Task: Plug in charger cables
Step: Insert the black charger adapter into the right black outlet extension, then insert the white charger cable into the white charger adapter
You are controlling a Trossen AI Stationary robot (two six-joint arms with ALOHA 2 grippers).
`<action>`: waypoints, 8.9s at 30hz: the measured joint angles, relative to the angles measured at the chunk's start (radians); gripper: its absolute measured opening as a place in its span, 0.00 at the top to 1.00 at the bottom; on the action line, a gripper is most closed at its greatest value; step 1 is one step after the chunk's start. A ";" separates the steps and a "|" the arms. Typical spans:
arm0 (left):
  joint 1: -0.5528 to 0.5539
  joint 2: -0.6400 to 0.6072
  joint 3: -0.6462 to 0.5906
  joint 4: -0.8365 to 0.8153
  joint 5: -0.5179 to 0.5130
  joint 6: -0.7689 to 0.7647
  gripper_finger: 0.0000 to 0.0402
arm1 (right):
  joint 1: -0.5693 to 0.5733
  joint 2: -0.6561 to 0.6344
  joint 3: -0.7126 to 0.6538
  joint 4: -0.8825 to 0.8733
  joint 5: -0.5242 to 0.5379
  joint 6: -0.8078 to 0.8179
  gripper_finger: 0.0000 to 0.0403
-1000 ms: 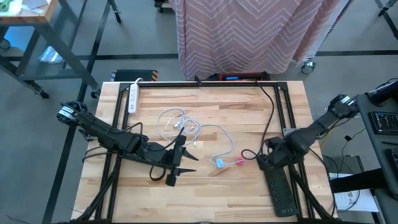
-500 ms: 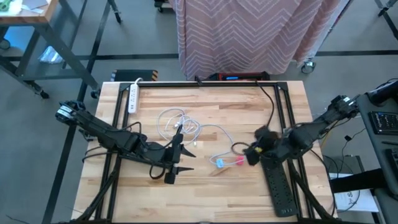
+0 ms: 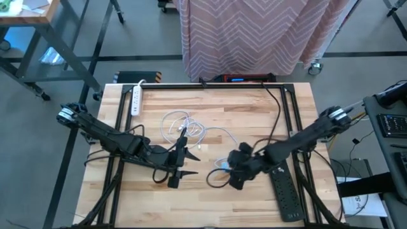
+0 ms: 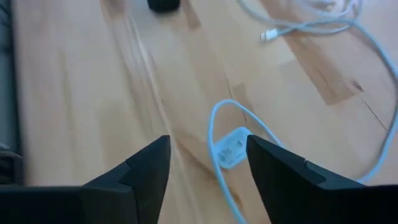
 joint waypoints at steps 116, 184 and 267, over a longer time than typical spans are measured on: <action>0.607 -0.017 -0.328 -0.195 0.035 -0.259 0.48 | -0.486 0.298 -0.145 0.868 -0.232 -0.822 0.55; 0.451 0.000 -0.325 0.244 0.046 0.092 1.00 | -0.282 0.038 -0.084 0.716 0.091 -0.985 0.55; 0.247 0.903 0.716 -0.451 0.279 0.548 0.33 | -0.030 -0.173 -0.117 -0.134 0.049 -0.270 0.99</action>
